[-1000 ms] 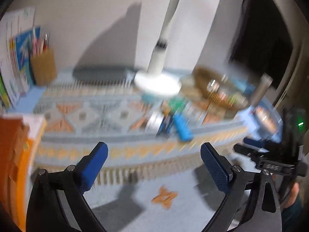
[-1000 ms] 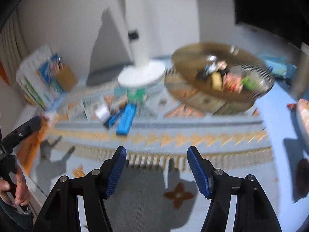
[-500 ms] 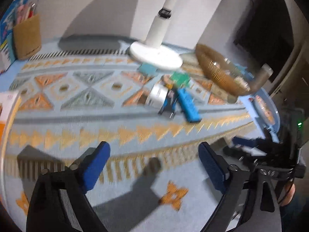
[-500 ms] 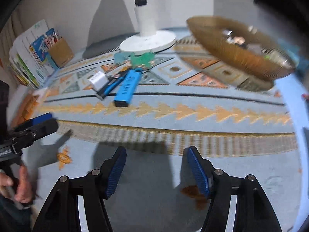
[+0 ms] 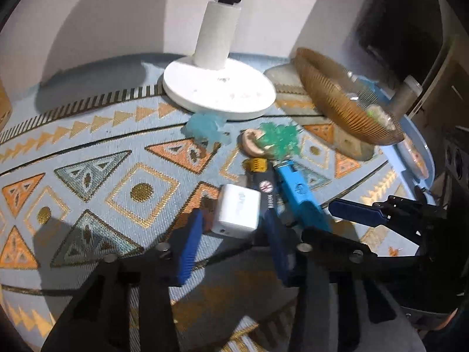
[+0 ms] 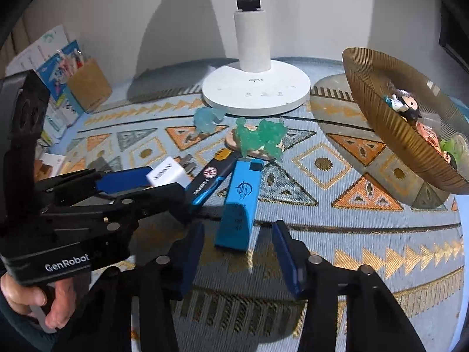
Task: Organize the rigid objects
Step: 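Grasp the white charger with left tool while right tool grasps blue lighter, then carry charger and blue lighter into the brown bowl and release both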
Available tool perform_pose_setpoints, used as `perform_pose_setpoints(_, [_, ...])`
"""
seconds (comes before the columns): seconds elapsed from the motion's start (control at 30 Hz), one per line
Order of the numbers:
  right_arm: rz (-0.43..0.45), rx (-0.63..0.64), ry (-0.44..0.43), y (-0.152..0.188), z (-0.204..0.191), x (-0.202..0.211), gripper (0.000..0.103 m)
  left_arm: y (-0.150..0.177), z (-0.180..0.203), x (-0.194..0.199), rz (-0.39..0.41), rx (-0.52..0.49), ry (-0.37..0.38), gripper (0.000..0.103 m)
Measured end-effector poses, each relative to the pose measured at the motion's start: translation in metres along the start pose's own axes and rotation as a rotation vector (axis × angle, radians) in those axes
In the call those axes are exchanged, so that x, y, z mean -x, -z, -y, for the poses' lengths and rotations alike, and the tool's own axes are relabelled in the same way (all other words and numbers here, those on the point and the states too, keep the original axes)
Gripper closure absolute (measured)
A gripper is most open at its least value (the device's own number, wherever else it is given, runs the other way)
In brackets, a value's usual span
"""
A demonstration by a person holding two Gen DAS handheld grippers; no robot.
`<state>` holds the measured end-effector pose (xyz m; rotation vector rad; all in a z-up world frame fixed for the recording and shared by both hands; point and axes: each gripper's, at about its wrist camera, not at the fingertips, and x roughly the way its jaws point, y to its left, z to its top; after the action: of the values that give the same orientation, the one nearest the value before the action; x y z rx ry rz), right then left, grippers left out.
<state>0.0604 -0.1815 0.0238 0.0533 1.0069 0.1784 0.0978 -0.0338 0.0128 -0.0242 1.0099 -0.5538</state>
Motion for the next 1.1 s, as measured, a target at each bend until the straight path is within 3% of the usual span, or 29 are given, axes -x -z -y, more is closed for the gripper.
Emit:
perform_pose_setpoints(0.07, [-0.007, -0.009, -0.008, -0.001, 0.0, -0.006, 0.06, -0.002, -0.004, 0.0, 0.003, 0.019, 0.022, 0.072])
perform_pose_setpoints(0.2, [0.021, 0.007, 0.059, -0.003, -0.002, -0.01, 0.069, -0.006, -0.008, -0.003, 0.019, 0.046, 0.028, 0.075])
perform_pose_setpoints(0.27, [0.031, 0.022, 0.073, -0.001, -0.003, -0.01, 0.079, -0.007, -0.002, -0.004, 0.022, 0.022, -0.007, 0.075])
perform_pose_setpoints(0.47, [0.021, 0.054, 0.051, 0.021, 0.008, 0.009, 0.079, 0.005, -0.003, 0.007, 0.031, 0.043, -0.044, 0.076])
perform_pose_setpoints(0.73, [0.017, 0.109, 0.027, 0.096, 0.05, 0.061, 0.079, 0.065, 0.001, 0.053, 0.072, 0.147, -0.016, 0.076])
perform_pose_setpoints(0.93, [-0.006, 0.075, 0.03, 0.097, 0.054, 0.062, 0.075, 0.077, 0.012, 0.05, 0.078, 0.107, -0.138, 0.076])
perform_pose_setpoints(1.1, [0.019, 0.079, 0.087, 0.094, 0.044, 0.056, 0.075, 0.077, 0.009, 0.05, 0.08, 0.111, -0.13, 0.076])
